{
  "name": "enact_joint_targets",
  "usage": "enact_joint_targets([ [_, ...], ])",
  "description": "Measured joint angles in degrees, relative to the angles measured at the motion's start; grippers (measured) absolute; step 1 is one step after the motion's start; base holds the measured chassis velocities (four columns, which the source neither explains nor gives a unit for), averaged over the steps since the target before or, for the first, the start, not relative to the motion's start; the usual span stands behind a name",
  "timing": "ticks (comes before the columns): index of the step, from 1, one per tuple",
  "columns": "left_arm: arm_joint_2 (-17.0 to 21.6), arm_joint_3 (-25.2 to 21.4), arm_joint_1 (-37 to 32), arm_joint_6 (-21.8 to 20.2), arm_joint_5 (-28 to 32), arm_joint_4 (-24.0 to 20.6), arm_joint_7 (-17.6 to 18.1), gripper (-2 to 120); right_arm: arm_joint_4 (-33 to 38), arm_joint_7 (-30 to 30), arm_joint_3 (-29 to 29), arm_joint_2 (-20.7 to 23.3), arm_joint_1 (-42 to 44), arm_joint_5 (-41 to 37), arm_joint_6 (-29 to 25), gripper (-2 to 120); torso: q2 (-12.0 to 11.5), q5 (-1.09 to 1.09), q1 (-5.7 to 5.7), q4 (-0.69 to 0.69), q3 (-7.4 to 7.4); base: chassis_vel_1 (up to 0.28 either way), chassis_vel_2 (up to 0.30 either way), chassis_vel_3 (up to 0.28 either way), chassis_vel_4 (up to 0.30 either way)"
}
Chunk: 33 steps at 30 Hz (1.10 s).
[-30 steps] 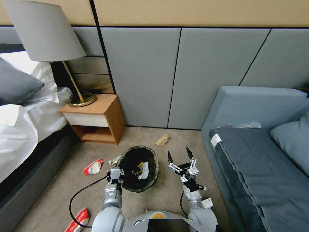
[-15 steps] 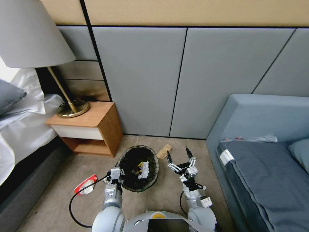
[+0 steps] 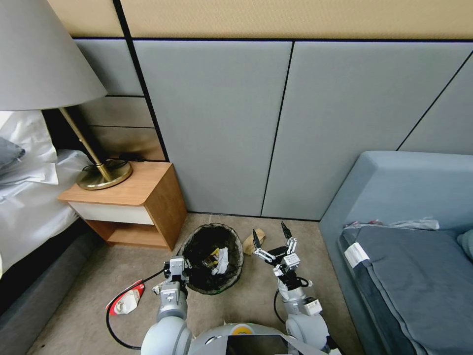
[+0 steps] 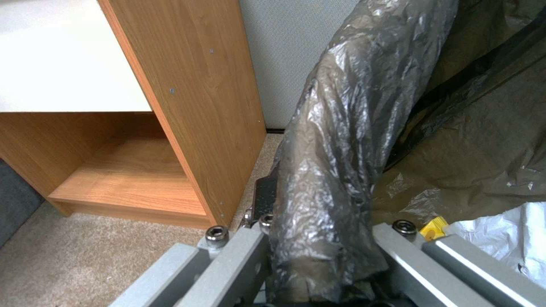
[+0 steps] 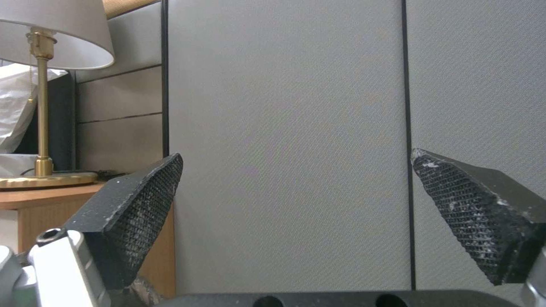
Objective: Pick up the trash bin, then pick up the garbage from the floor and place it into the trash bin.
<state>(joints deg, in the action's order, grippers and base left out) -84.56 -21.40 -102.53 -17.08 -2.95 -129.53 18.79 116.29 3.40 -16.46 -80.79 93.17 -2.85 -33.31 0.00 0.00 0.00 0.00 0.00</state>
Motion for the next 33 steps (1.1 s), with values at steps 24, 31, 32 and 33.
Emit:
enact_joint_targets([
  [24,-0.04,-0.02,-0.54,0.08,-0.19,-0.19,0.0,0,-2.61,-16.75,3.72,1.86,-8.03,-11.76,27.9,100,0.0,0.01,0.0,0.0,0.0,0.0,0.0,0.0,0.0],
  [31,-0.13,-0.04,-0.72,0.18,-0.44,-0.22,0.01,0,-12.28,-17.73,4.61,2.48,-15.11,-17.45,37.93,100,0.0,0.0,0.0,0.0,0.0,0.0,0.0,0.0,0.0],
  [32,-0.14,-0.07,-0.7,0.18,-0.44,-0.22,0.02,0,-14.86,-17.73,4.71,2.4,-16.43,-17.86,38.44,100,0.0,0.0,0.0,0.0,0.0,0.0,0.0,0.0,0.0],
  [33,-0.14,-0.11,-0.67,0.18,-0.44,-0.22,0.02,0,-16.83,-17.72,4.79,2.34,-17.33,-18.3,38.7,100,0.0,0.0,0.0,0.0,0.01,0.0,0.0,0.0,0.0],
])
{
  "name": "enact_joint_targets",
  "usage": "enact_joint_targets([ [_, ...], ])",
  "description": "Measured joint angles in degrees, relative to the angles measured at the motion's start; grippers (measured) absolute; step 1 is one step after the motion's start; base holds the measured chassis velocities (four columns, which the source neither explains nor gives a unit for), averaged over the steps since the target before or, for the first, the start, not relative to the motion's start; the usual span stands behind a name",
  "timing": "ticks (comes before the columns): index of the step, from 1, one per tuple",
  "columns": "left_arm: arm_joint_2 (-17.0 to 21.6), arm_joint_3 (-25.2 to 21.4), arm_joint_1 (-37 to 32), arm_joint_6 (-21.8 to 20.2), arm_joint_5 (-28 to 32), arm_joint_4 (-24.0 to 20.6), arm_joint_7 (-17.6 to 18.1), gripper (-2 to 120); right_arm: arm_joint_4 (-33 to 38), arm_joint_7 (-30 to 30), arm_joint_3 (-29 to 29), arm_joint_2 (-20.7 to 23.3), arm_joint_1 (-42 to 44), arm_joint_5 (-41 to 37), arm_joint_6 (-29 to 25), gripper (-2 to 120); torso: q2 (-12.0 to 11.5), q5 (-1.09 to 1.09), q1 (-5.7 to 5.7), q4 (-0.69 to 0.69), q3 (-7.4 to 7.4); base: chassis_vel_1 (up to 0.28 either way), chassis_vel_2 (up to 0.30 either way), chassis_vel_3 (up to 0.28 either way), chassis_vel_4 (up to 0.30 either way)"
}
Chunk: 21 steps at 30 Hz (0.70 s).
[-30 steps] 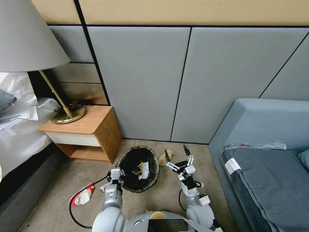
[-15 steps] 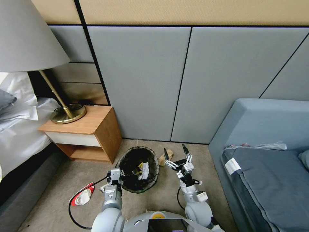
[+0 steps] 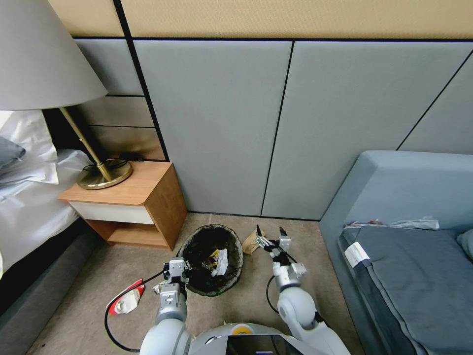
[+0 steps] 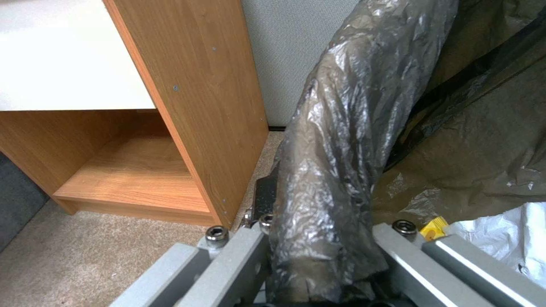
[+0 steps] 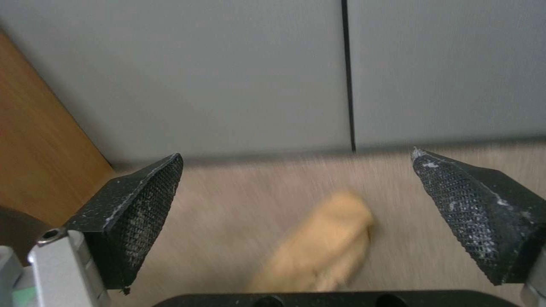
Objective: Pick up the trash bin, then pick up the garbage from the floor and place it into the trash bin.
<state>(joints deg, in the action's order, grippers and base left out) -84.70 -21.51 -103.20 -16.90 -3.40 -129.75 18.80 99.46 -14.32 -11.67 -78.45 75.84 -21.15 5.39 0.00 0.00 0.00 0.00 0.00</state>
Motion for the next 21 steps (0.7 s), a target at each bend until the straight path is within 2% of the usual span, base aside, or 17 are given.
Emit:
enact_joint_targets([
  [10,0.04,-0.09,0.23,-0.02,0.04,0.36,0.03,0,-12.37,1.19,0.6,-0.78,-4.16,-2.92,1.95,100,0.0,0.0,0.0,-0.01,0.0,0.0,0.0,0.0,0.0],
  [13,0.06,-0.04,0.21,-0.02,0.05,0.63,0.08,0,-17.52,2.76,1.0,-1.08,-6.22,-1.92,0.72,100,0.0,0.0,0.0,-0.01,0.0,0.0,0.0,0.0,0.0],
  [21,0.04,0.09,-0.3,0.02,-0.15,0.64,0.1,0,-25.0,4.43,1.55,-2.18,-10.87,-0.9,-0.3,100,0.0,-0.01,0.0,0.0,0.0,0.0,0.0,0.0,0.0],
])
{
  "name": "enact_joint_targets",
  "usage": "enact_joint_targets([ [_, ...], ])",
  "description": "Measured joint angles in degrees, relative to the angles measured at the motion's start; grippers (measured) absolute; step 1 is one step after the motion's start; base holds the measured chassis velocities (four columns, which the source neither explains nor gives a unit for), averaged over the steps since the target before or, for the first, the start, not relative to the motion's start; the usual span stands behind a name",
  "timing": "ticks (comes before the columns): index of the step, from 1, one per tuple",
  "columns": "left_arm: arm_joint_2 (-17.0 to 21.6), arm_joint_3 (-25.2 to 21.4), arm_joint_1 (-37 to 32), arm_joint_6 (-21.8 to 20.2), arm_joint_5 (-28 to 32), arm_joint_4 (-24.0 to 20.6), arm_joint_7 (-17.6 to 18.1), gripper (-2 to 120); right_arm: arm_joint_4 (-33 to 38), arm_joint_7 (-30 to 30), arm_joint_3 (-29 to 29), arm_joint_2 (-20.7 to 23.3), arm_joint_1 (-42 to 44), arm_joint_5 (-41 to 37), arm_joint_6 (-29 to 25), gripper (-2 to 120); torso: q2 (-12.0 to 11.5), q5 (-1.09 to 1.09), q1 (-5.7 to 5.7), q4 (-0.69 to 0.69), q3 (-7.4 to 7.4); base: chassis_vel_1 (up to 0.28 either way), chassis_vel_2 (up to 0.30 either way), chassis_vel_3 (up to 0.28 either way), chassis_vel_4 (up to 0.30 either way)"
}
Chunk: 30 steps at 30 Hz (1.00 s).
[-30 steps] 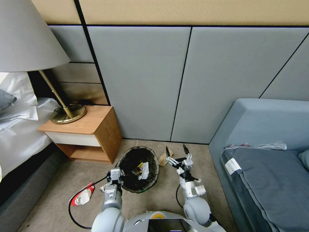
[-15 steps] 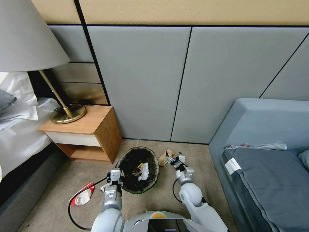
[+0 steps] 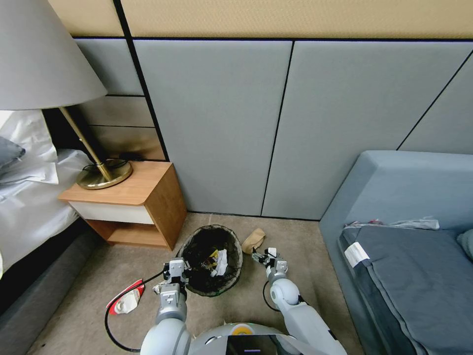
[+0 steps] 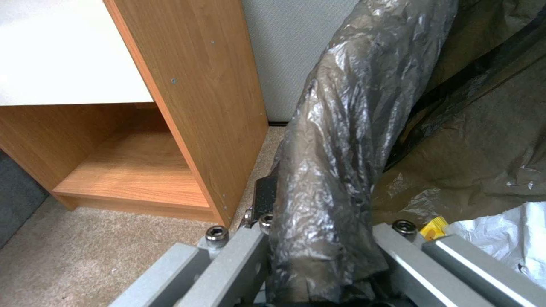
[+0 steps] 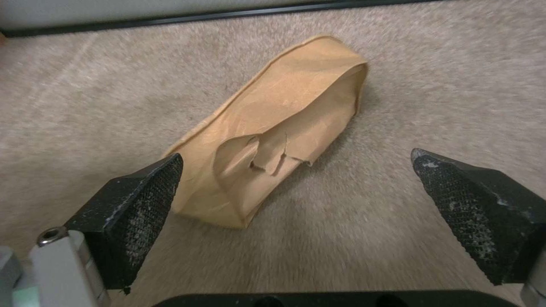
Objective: Pick up the trash bin, then pick up the garbage from the floor and place it into the trash bin.
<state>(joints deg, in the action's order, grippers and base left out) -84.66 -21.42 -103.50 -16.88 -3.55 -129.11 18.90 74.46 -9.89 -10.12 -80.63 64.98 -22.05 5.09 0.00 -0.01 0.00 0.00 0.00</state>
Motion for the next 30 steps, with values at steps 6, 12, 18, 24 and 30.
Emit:
enact_joint_targets([
  [6,-0.04,0.06,-0.28,0.08,-0.33,0.01,0.0,0,-5.29,0.86,0.1,-1.16,-3.02,0.77,-1.22,100,0.0,0.01,0.0,0.0,0.0,0.0,0.0,0.0,0.0],
  [12,-0.04,-0.05,-0.4,0.16,-0.37,-0.11,0.0,0,-5.7,1.57,0.05,-1.25,-3.35,0.64,-1.57,100,0.0,0.0,0.0,-0.01,0.0,0.0,0.0,0.0,0.0],
  [18,-0.08,0.17,-0.36,0.18,-0.42,-0.09,0.01,0,-6.71,2.58,-0.12,-1.62,-3.64,0.44,-2.44,100,0.0,0.0,0.0,0.0,0.0,0.0,0.0,0.0,0.0],
  [24,-0.04,0.03,-0.57,0.4,-0.49,-0.06,0.01,0,-7.04,3.87,-0.13,-2.05,-3.84,0.86,-3.51,100,0.0,0.01,0.0,0.0,0.0,0.0,0.0,0.0,0.0],
  [30,-0.09,0.08,-0.48,0.45,-0.49,0.04,0.0,0,-8.0,4.24,-0.1,-2.35,-4.53,1.03,-3.92,100,0.0,0.0,0.0,0.0,0.0,0.0,0.0,0.0,0.0],
])
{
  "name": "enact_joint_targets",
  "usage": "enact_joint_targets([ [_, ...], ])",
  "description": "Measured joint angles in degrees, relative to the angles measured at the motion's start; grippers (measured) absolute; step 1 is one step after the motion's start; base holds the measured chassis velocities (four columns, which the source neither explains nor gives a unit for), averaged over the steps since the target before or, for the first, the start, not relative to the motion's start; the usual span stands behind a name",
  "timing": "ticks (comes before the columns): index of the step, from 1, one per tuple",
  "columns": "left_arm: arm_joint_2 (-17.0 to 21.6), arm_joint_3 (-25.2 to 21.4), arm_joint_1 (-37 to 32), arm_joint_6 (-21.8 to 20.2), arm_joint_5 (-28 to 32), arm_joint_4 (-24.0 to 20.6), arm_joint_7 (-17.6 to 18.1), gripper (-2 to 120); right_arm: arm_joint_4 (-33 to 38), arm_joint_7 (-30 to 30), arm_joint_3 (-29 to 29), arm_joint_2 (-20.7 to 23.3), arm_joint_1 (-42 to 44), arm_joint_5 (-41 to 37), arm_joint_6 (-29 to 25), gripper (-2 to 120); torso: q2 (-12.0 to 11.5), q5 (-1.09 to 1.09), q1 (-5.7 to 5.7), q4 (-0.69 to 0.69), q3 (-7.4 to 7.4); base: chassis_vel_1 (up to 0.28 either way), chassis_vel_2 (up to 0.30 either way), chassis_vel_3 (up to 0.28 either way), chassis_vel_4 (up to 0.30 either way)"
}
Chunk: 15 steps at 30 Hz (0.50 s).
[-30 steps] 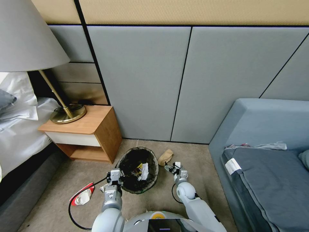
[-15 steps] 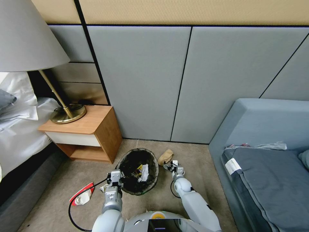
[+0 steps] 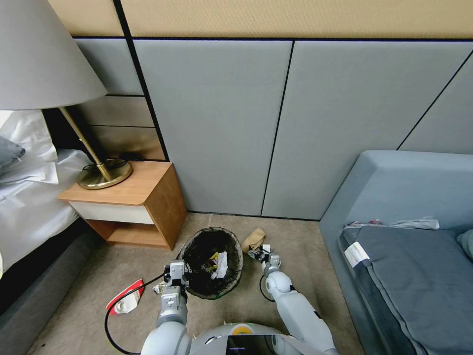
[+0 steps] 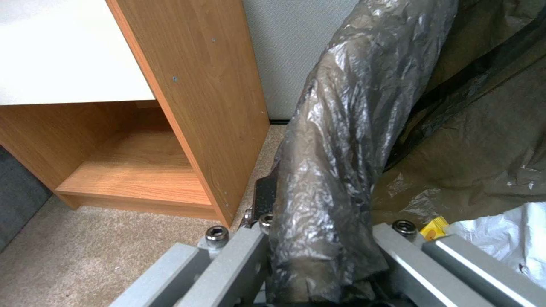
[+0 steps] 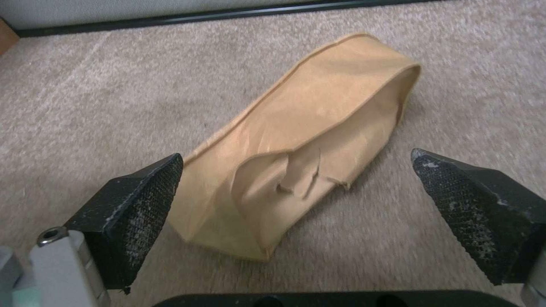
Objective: Pick up the trash bin, then pick up the garbage from the floor and place it into the trash bin.
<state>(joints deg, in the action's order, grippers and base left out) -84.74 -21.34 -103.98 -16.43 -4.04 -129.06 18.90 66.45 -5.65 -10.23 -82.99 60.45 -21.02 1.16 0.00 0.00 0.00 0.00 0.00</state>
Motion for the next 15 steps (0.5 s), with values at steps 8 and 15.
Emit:
enact_joint_targets([
  [8,0.02,0.01,0.08,0.02,-0.01,0.18,-0.01,0,-3.28,1.31,-0.08,-0.23,-1.71,0.37,-1.61,100,0.0,0.0,0.0,0.0,0.0,0.0,0.0,0.0,0.0],
  [15,-0.09,0.03,-0.01,0.04,-0.09,0.25,-0.02,0,-7.55,1.97,-0.1,-1.08,-3.71,1.08,-3.03,100,0.0,0.0,0.0,0.0,0.0,0.0,0.0,0.0,0.0],
])
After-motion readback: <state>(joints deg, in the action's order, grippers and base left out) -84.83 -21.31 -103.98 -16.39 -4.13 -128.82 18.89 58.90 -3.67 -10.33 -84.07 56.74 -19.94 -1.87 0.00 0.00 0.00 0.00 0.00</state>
